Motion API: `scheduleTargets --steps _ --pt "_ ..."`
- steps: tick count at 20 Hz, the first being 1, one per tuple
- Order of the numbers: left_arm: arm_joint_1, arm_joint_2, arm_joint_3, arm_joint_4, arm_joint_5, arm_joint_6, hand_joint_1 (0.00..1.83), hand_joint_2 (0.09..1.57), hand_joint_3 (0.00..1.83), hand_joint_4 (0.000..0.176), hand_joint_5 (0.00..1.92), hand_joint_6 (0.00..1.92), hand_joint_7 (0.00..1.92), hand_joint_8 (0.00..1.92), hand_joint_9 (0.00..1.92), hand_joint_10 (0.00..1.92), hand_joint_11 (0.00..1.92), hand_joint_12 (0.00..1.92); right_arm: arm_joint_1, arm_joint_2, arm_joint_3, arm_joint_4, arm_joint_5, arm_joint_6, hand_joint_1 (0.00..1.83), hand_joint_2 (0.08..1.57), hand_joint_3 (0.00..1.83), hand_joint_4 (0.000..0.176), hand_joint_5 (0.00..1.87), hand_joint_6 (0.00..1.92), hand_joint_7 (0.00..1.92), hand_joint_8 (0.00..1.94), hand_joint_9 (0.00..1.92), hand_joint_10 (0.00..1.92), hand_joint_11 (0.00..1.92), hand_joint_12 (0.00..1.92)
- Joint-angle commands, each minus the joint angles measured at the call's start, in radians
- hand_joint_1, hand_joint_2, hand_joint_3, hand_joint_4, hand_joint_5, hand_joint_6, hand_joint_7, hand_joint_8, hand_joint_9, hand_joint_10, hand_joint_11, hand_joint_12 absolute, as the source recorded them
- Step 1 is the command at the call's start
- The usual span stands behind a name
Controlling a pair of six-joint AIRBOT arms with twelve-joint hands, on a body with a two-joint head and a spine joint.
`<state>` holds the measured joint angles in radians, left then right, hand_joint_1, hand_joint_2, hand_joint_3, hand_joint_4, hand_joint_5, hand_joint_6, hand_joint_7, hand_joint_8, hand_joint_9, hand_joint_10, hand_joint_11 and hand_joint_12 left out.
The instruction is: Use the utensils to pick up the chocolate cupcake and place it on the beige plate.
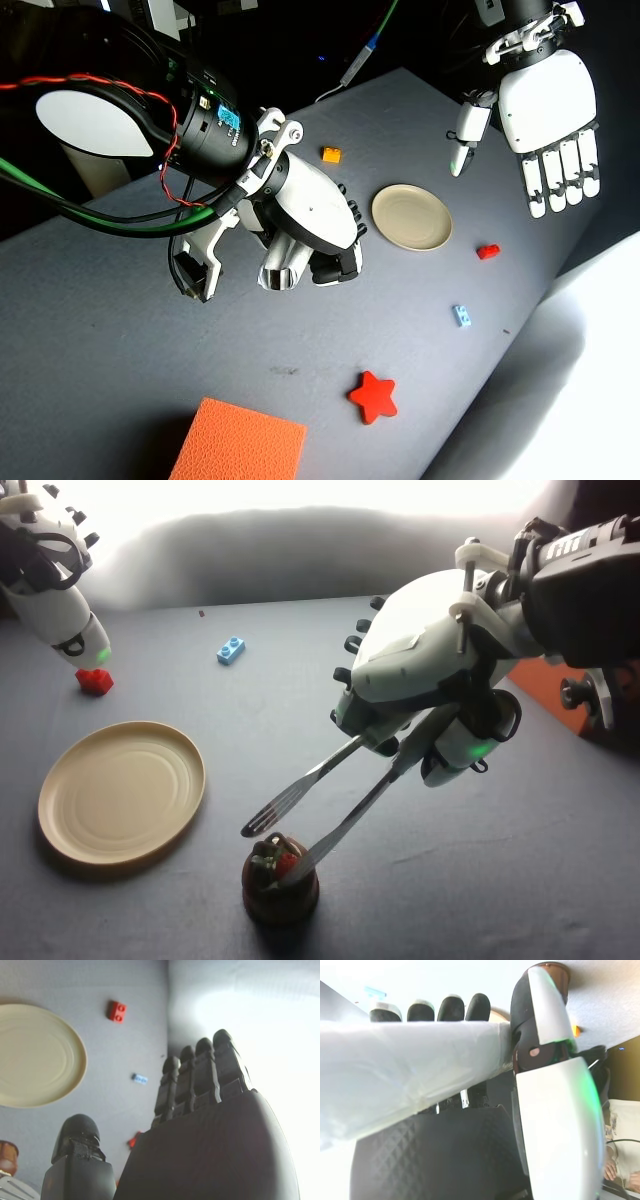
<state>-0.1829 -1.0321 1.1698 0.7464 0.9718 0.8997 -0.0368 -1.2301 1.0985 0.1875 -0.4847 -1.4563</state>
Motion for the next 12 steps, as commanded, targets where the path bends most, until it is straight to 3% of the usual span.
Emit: scheduleTargets --steps 1,2,4,12 --pt "-0.008 0.006 0.003 0.069 -0.033 0.005 0.08 1.10 0.00 0.000 0.09 0.01 0.06 0.00 0.03 0.00 0.00 0.00 0.009 0.002 -0.003 0.008 0.091 -0.003 1.02 1.12 0.00 0.000 0.60 0.93 0.56 1.46 0.53 1.77 0.54 1.92" --pt "-0.008 0.006 0.003 0.069 -0.033 0.005 0.06 1.10 0.00 0.000 0.07 0.00 0.03 0.00 0.01 0.00 0.00 0.00 0.010 0.002 -0.003 0.008 0.092 -0.002 1.08 1.19 0.01 0.000 0.74 1.21 0.57 1.48 0.54 1.78 0.59 1.92" --pt "-0.008 0.006 0.002 0.069 -0.033 0.005 0.06 1.10 0.00 0.000 0.08 0.01 0.04 0.01 0.02 0.01 0.00 0.00 0.012 0.002 -0.003 0.008 0.092 -0.002 1.01 1.12 0.00 0.000 0.57 1.00 0.53 1.47 0.48 1.74 0.54 1.92" --pt "-0.007 0.006 0.003 0.068 -0.034 0.005 0.07 1.10 0.00 0.000 0.10 0.00 0.05 0.00 0.03 0.00 0.00 0.00 0.014 0.002 -0.004 0.008 0.092 -0.001 1.07 1.07 0.00 0.000 0.59 0.95 0.53 1.50 0.48 1.76 0.52 1.92"
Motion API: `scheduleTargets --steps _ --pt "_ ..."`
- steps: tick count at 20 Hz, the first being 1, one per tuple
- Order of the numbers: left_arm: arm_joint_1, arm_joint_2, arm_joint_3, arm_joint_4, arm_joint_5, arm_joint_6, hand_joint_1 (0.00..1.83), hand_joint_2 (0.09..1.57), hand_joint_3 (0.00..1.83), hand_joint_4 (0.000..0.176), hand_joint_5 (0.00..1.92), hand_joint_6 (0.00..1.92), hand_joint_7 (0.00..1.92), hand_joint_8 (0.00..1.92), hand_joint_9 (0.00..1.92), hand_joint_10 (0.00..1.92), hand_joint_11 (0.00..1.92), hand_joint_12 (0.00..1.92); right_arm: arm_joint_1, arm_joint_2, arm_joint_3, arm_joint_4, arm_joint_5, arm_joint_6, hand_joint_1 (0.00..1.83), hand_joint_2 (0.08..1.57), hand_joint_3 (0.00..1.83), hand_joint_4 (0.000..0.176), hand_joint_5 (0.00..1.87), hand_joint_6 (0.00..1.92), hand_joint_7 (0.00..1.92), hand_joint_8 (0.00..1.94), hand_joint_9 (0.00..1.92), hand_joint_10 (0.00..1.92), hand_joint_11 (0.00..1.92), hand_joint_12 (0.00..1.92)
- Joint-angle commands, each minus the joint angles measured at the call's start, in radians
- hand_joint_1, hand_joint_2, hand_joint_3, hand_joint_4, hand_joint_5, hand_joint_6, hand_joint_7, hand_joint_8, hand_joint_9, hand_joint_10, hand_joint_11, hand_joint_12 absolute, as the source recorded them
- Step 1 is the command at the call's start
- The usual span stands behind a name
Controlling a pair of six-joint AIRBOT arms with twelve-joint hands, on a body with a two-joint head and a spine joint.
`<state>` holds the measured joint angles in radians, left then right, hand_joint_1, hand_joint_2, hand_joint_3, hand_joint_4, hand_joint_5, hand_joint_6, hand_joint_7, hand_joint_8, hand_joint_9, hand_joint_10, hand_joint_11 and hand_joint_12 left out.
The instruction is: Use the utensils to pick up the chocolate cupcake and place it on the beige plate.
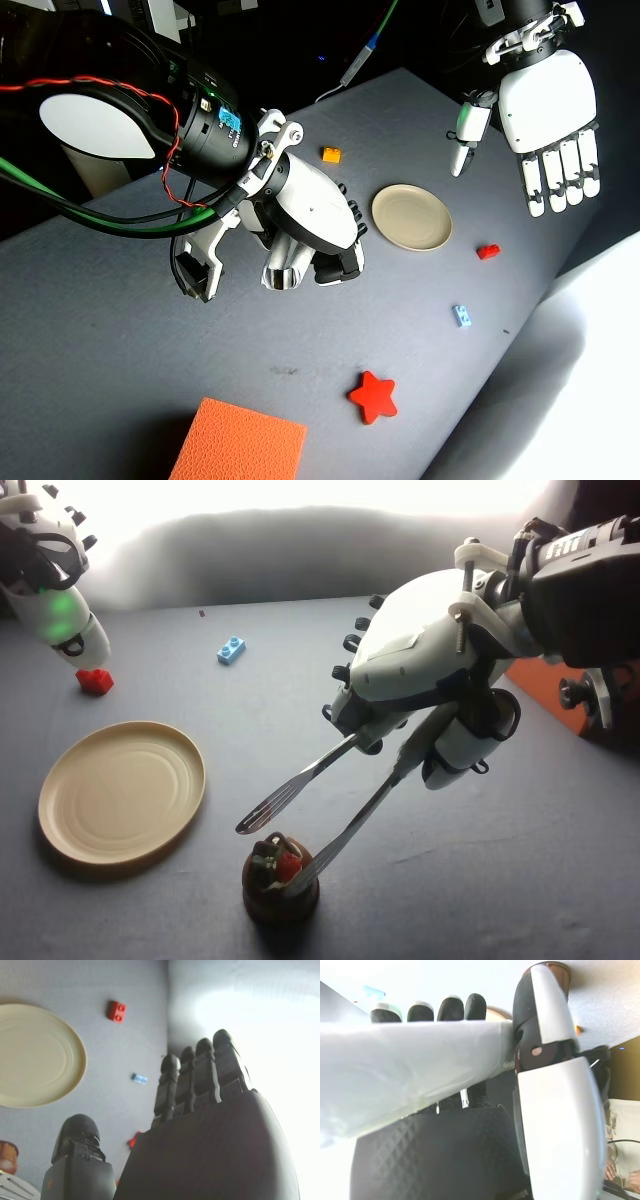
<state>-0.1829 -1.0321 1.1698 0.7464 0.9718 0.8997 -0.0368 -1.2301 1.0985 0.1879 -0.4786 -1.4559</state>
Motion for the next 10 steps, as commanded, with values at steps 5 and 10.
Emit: scheduleTargets --steps 5,10 --pt "-0.007 0.005 0.003 0.068 -0.034 0.005 0.09 1.09 0.00 0.000 0.11 0.00 0.06 0.00 0.03 0.00 0.01 0.00 0.014 0.002 -0.005 0.008 0.087 -0.001 1.03 1.09 0.00 0.000 0.50 0.97 0.45 1.46 0.43 1.68 0.49 1.92" --pt "-0.007 0.006 0.003 0.067 -0.034 0.005 0.07 1.10 0.00 0.000 0.09 0.00 0.04 0.00 0.02 0.00 0.00 0.00 0.012 0.001 -0.005 0.007 0.105 -0.002 1.06 1.08 0.00 0.000 0.56 0.71 0.51 1.29 0.47 1.59 0.47 1.87"
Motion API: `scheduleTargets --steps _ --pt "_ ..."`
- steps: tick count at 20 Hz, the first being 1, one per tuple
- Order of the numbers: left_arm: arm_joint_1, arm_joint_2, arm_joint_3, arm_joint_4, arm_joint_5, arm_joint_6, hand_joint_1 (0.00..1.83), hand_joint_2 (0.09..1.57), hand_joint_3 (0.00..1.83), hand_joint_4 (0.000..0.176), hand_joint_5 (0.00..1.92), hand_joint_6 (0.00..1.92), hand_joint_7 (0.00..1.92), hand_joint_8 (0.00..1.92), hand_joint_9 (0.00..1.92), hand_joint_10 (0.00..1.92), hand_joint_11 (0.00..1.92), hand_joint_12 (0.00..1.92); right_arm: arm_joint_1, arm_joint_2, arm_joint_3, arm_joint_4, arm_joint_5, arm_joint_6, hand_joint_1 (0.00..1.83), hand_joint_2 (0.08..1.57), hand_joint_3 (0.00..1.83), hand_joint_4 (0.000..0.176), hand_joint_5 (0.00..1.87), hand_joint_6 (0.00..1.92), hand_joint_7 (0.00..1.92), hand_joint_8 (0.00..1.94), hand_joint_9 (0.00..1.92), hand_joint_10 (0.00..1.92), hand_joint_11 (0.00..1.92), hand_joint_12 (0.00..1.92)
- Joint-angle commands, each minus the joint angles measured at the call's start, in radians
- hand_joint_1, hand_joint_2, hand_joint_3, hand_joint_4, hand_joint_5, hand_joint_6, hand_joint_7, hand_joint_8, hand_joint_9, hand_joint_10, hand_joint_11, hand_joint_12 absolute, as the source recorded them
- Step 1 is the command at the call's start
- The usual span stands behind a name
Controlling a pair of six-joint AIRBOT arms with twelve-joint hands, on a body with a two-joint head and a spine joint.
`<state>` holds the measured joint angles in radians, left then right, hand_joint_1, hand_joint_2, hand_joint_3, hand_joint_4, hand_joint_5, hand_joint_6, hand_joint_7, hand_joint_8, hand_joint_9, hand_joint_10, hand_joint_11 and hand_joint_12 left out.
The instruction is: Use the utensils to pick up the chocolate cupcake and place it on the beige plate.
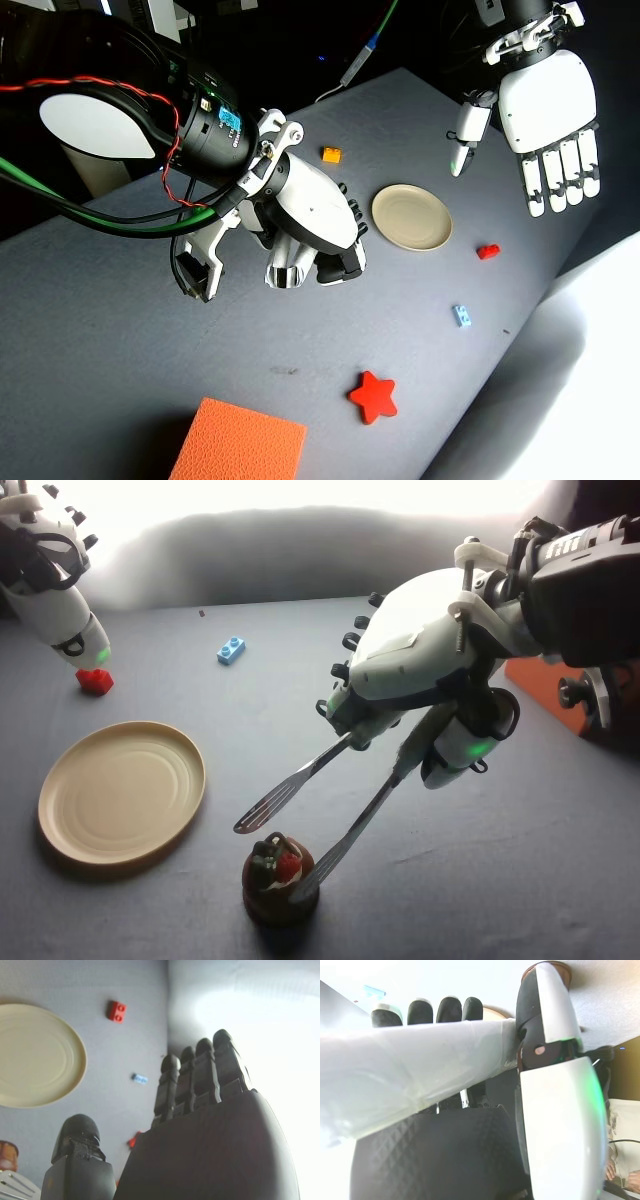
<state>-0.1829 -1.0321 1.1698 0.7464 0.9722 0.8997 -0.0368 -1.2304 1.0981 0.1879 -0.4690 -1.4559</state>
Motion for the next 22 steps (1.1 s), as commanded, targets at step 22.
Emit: scheduleTargets --steps 22 --pt "-0.007 0.006 0.002 0.064 -0.035 0.006 0.09 1.09 0.00 0.000 0.07 0.00 0.06 0.00 0.03 0.01 0.00 0.00 -0.077 -0.056 0.005 -0.119 0.194 0.024 1.01 1.09 0.00 0.000 0.50 0.81 0.44 1.35 0.42 1.57 0.48 1.83"
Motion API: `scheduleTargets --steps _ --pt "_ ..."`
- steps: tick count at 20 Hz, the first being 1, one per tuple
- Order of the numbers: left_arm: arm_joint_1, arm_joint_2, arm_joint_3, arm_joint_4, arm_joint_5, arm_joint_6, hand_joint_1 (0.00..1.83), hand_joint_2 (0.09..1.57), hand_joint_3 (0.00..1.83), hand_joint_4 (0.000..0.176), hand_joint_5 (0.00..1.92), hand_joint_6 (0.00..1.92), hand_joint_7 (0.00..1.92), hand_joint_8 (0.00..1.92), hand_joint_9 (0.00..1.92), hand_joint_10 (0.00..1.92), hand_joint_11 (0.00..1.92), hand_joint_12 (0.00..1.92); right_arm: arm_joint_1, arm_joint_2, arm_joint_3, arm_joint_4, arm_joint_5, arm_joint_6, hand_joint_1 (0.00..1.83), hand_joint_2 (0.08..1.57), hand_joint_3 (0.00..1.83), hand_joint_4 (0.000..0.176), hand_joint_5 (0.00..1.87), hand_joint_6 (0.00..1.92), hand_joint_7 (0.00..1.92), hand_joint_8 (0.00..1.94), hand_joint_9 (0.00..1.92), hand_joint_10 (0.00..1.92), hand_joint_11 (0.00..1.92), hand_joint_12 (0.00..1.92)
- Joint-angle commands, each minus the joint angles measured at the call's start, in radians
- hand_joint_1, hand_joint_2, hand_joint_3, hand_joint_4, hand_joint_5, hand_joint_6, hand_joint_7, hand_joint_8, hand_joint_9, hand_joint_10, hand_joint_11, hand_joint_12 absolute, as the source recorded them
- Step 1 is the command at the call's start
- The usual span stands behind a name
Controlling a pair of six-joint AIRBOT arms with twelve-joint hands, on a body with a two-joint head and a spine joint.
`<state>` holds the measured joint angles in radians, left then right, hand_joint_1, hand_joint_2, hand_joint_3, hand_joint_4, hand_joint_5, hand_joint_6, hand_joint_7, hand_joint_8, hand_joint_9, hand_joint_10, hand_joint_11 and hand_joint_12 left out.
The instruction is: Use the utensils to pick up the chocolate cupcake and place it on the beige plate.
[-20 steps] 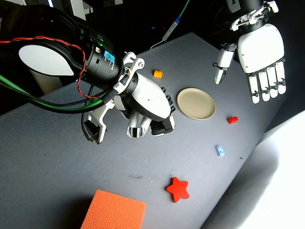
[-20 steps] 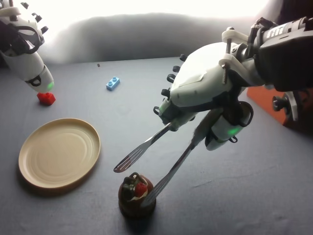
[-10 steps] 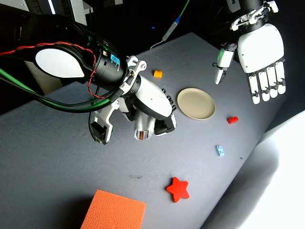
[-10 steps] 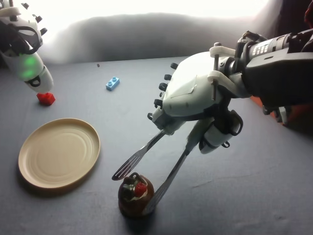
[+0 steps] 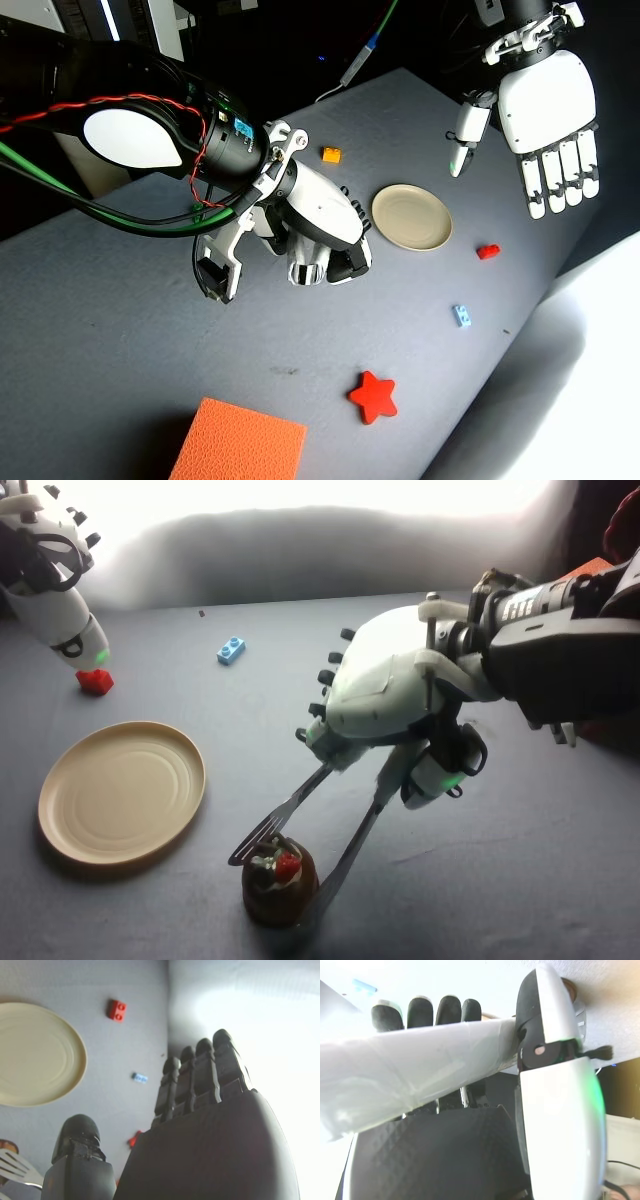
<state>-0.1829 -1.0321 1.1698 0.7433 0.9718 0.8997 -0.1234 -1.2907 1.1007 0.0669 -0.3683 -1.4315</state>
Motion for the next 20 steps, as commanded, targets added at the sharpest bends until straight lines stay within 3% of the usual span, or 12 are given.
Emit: scheduleTargets --steps 1,5,8,13,17,20 --pt "-0.007 0.006 0.002 0.067 -0.035 0.006 0.08 1.09 0.00 0.000 0.08 0.01 0.05 0.00 0.03 0.00 0.00 0.00 0.006 0.003 0.004 0.001 0.094 -0.001 0.99 1.10 0.01 0.000 0.47 0.79 0.42 1.37 0.41 1.59 0.47 1.87" --pt "-0.007 0.006 0.002 0.067 -0.035 0.006 0.07 1.09 0.00 0.000 0.08 0.01 0.05 0.01 0.03 0.00 0.00 0.00 -0.003 -0.003 0.017 -0.001 0.100 0.000 0.98 1.10 0.00 0.000 0.49 0.77 0.45 1.35 0.44 1.57 0.48 1.86" --pt "-0.007 0.006 0.003 0.067 -0.035 0.006 0.06 1.10 0.00 0.000 0.09 0.01 0.05 0.00 0.02 0.00 0.00 0.00 -0.009 -0.012 0.020 -0.009 0.111 -0.008 0.97 1.10 0.00 0.000 0.49 0.86 0.45 1.38 0.43 1.59 0.50 1.85" --pt "-0.007 0.005 0.002 0.067 -0.035 0.006 0.03 1.11 0.00 0.000 0.04 0.00 0.01 0.00 0.00 0.00 0.00 0.00 -0.009 -0.016 0.023 -0.011 0.114 -0.008 0.99 1.10 0.00 0.000 0.49 0.72 0.46 1.34 0.44 1.57 0.49 1.87" --pt "-0.007 0.005 0.002 0.067 -0.035 0.006 0.08 1.10 0.00 0.000 0.06 0.01 0.02 0.00 0.00 0.00 0.00 0.00 -0.016 -0.016 0.023 -0.011 0.116 -0.013 0.99 1.10 0.00 0.000 0.48 0.84 0.44 1.41 0.43 1.63 0.48 1.92" --pt "-0.007 0.005 0.002 0.067 -0.035 0.006 0.07 1.10 0.00 0.000 0.05 0.00 0.01 0.00 0.00 0.00 0.00 0.00 -0.019 -0.016 0.023 -0.011 0.119 -0.016 1.02 1.09 0.00 0.000 0.50 0.80 0.47 1.38 0.45 1.60 0.49 1.90"
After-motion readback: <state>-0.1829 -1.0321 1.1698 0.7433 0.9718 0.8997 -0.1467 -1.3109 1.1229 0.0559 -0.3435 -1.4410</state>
